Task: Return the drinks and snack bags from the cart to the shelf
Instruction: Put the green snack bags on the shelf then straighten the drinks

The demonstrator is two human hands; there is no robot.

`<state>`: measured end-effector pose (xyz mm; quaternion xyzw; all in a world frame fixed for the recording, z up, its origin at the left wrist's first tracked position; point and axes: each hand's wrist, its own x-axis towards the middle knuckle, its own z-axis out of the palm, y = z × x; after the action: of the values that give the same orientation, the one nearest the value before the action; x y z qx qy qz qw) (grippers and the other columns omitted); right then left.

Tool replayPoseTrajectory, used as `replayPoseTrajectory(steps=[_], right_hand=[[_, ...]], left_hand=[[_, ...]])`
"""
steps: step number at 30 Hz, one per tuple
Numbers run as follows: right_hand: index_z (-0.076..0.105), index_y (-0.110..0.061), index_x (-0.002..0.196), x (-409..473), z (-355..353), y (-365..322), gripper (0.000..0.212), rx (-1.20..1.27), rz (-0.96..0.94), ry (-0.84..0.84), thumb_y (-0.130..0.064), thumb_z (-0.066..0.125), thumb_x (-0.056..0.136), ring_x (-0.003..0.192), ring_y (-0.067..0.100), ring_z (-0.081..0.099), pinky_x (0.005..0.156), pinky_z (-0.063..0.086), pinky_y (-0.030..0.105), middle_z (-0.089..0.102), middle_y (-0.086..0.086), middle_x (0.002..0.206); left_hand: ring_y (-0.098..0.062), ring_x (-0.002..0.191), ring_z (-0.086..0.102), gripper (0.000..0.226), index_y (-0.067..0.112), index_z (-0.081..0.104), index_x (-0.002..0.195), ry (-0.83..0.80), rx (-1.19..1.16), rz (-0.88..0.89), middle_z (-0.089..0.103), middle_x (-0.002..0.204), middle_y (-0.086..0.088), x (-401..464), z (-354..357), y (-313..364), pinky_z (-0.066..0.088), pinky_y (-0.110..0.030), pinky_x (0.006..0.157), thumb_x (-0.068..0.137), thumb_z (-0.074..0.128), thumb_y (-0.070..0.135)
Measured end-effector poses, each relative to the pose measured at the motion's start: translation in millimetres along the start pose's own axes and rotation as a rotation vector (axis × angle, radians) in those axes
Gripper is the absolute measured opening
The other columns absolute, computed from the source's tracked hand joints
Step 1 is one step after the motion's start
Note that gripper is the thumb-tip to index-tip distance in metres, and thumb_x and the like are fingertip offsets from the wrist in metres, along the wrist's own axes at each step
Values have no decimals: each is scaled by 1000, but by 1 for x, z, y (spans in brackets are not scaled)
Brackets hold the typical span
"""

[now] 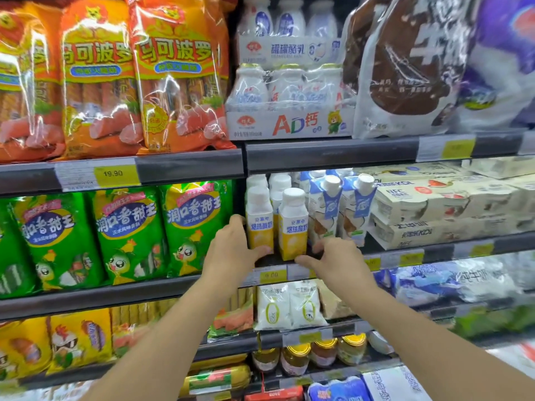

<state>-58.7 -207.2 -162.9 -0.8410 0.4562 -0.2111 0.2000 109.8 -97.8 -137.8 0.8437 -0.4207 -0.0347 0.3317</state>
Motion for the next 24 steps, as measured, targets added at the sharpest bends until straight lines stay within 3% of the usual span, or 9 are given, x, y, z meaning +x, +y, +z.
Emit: replayPoseTrajectory(steps=[2,5,8,14,24], right_hand=[[70,-13,86,4,5,-3,51,-10,-15,-11,-64,68,79,74,21,66,67,57,39,70,3,77],[71,-18,84,9,9,-9,51,-44,-20,-16,-67,65,78,72,20,67,67,59,42,70,0,76],[69,-18,84,10,9,-12,50,-69,-11,-25,-68,65,77,76,22,67,68,58,40,68,0,77],[68,-18,90,9,7,-17,49,-84,0,-24,-66,65,80,83,24,66,63,51,33,69,0,84],[66,-15,89,11,6,-21,47,-108,2,-26,-62,64,84,82,26,66,65,52,35,68,2,84]], left_hand=[[-26,99,66,62,22,50,116,20,-45,-37,69,111,-1,4,2,2,56,-47,84,70,84,46],[-28,99,67,59,20,50,111,30,-54,-33,70,109,-3,6,7,3,56,-48,84,69,85,44],[-29,98,68,59,18,51,108,32,-51,-23,71,107,-5,9,10,6,56,-47,83,68,87,41],[-27,72,72,58,22,50,100,-8,-70,-25,72,85,-1,16,13,2,60,-46,72,62,90,42],[-24,75,72,59,21,53,106,-43,-108,-10,73,86,0,15,10,-4,61,-45,75,64,91,36]])
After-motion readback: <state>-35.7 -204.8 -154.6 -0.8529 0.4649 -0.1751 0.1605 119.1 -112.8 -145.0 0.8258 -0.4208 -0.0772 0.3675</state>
